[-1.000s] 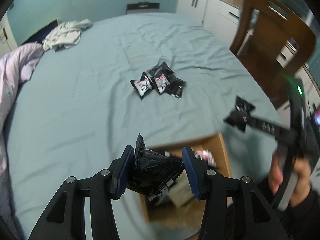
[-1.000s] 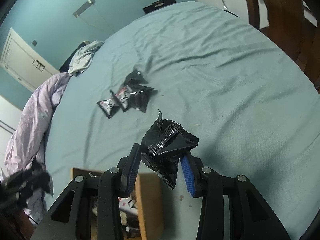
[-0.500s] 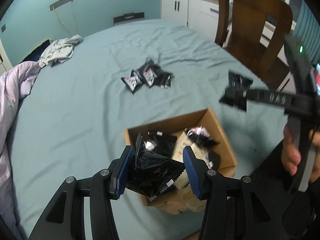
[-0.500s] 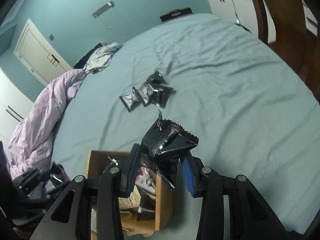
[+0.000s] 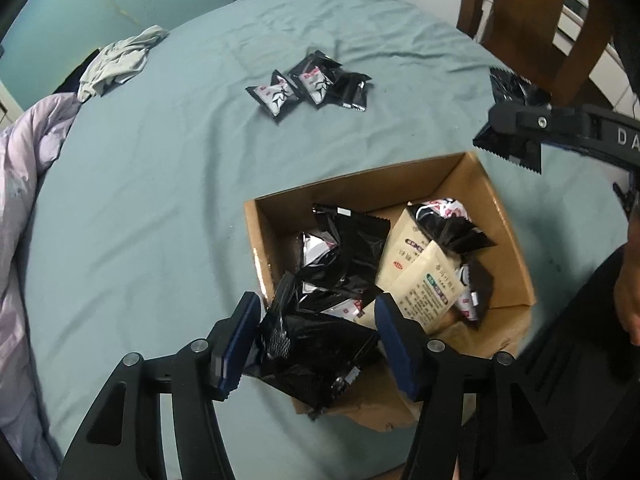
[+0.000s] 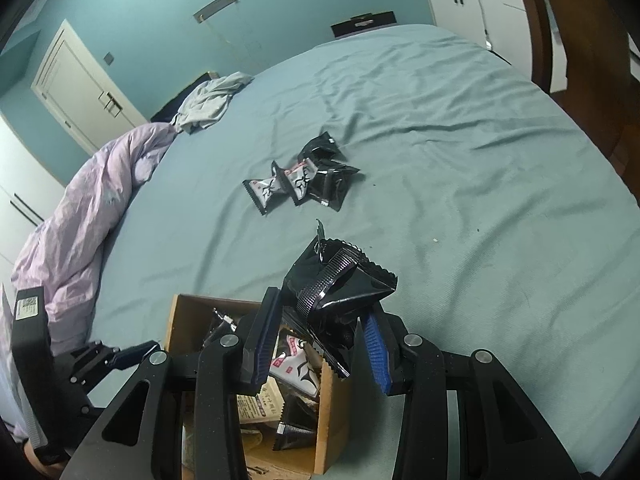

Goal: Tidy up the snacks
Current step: 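Open the left tool in the box while the right tool lowers its black packet in and opens, then withdraw both open tools from the box toward the pile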

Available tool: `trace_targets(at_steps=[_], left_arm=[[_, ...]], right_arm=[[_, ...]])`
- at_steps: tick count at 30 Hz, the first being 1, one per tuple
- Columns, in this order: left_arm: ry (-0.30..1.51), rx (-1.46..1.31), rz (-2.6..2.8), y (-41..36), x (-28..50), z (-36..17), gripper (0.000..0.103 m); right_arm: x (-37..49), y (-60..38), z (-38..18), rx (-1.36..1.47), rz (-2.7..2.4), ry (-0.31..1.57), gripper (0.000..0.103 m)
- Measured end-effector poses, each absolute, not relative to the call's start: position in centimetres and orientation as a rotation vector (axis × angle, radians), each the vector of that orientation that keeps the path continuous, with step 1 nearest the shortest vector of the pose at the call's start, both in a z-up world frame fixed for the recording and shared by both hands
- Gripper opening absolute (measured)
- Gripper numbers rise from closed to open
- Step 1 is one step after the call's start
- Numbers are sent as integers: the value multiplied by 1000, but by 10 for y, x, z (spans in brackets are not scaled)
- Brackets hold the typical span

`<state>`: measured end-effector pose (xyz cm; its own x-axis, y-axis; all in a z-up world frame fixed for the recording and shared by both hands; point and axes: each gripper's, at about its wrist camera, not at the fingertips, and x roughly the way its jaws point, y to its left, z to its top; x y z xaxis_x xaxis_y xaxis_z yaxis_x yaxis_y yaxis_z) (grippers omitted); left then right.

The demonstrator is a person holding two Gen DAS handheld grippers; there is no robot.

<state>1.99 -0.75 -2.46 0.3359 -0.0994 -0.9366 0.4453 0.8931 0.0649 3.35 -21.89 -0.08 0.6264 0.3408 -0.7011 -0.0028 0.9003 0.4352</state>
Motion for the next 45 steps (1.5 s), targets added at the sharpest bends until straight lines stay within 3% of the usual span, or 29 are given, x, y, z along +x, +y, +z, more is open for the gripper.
trace_targets(at_steps=[4,6,11,33,41,45], left_arm=[[1178,376,-371,-13,20,-28,66],[1171,363,-374,-13,21,-24,73],[1044,343,-304,-4,20,1,84],[1054,268,-179,23,37,4,86],[1051,270,-157,24,35,5,86],[1049,271,-164,23,33,6,86]], right_arm=[[39,-213,-5,396,211,900,38],[40,-212,-5,393,211,902,38],[39,-213,-4,402,222,893,38],[44,-131,-21,84,465,1026,41],[39,-174,-8,336,398,939,79],[33,-195,-3,372,295,897,81]])
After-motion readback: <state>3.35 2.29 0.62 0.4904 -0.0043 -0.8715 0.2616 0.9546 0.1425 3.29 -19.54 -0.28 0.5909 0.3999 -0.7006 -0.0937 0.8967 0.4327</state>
